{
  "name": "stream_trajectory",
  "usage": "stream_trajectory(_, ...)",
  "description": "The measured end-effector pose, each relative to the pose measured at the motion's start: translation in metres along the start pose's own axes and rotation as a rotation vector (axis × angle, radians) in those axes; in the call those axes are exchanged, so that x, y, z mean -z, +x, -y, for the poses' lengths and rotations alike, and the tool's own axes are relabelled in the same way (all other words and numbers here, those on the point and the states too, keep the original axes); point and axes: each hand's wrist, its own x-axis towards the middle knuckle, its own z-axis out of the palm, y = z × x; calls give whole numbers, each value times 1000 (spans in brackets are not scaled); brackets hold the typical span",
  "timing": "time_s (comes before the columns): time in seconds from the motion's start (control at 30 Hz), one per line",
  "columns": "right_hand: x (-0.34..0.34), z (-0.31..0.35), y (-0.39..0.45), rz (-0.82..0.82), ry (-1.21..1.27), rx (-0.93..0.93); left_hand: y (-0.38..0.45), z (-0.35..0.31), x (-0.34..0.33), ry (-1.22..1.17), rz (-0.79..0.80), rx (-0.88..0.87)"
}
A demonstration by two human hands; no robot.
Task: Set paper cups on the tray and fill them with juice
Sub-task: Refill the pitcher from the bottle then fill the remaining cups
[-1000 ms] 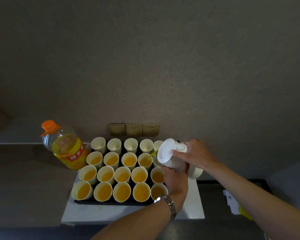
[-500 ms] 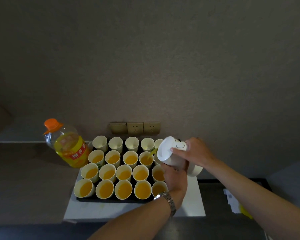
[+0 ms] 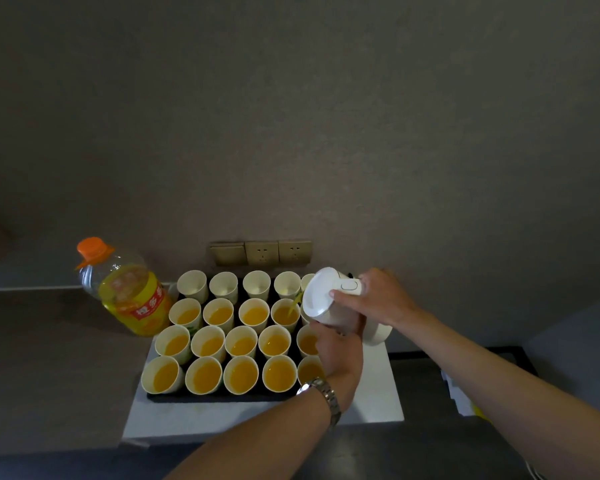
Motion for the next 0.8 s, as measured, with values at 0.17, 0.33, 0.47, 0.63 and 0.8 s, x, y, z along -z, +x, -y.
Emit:
stream_trajectory(0.17,0,-2,-4,-5,65,-3,-2,-4,0,47,-53,-12)
stream_trajectory(0.33,5,-7,-7,-11,165,-26,-5,-11,1,55,-50,-67)
stream_trajectory(0.47,5,-15,-8,-23,239,-52,-7,-15,-1,65,-35,-90)
stream_trajectory(0.63,12,-22,-11,-50,245,-58,-13,-20,-9,73,-25,-109)
stream_trajectory(0.8,19,-32,-14,-41,249,-71,-17,-18,-19,90,-9,-119)
